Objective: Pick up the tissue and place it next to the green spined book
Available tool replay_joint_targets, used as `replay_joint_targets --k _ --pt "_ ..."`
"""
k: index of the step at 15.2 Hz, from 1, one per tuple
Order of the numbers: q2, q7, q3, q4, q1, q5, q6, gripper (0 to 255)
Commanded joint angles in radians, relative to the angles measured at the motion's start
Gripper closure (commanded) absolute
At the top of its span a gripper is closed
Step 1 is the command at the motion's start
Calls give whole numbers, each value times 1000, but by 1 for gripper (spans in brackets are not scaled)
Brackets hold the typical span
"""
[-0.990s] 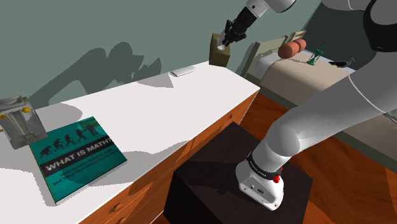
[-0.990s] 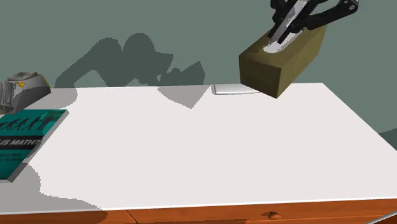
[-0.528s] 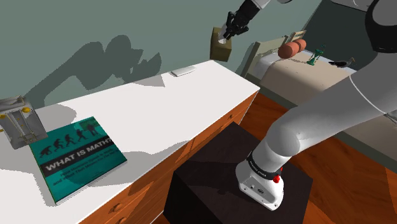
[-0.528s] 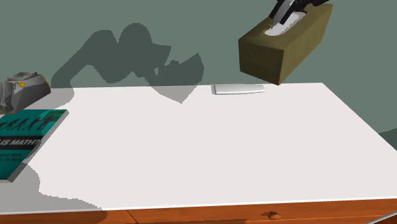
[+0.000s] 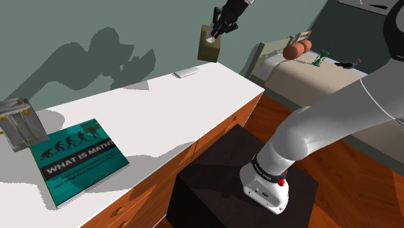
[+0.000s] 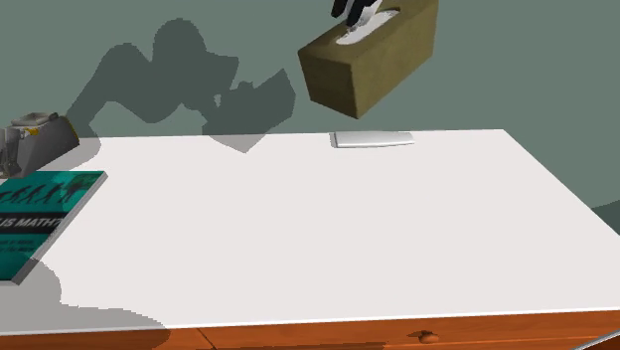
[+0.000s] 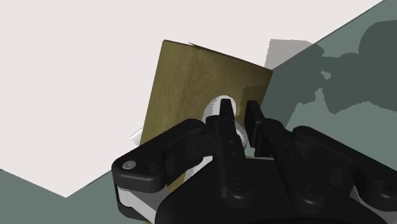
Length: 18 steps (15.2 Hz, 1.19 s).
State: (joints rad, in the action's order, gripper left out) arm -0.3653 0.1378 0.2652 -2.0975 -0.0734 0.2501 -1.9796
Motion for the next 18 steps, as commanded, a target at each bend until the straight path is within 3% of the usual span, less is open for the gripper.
replay_joint_targets --k 1,10,18 --pt "-1 43 -34 -16 14 3 -27 255" --pt "42 256 -193 2 85 6 -107 255" --pt "147 449 -323 96 145 -22 -159 255"
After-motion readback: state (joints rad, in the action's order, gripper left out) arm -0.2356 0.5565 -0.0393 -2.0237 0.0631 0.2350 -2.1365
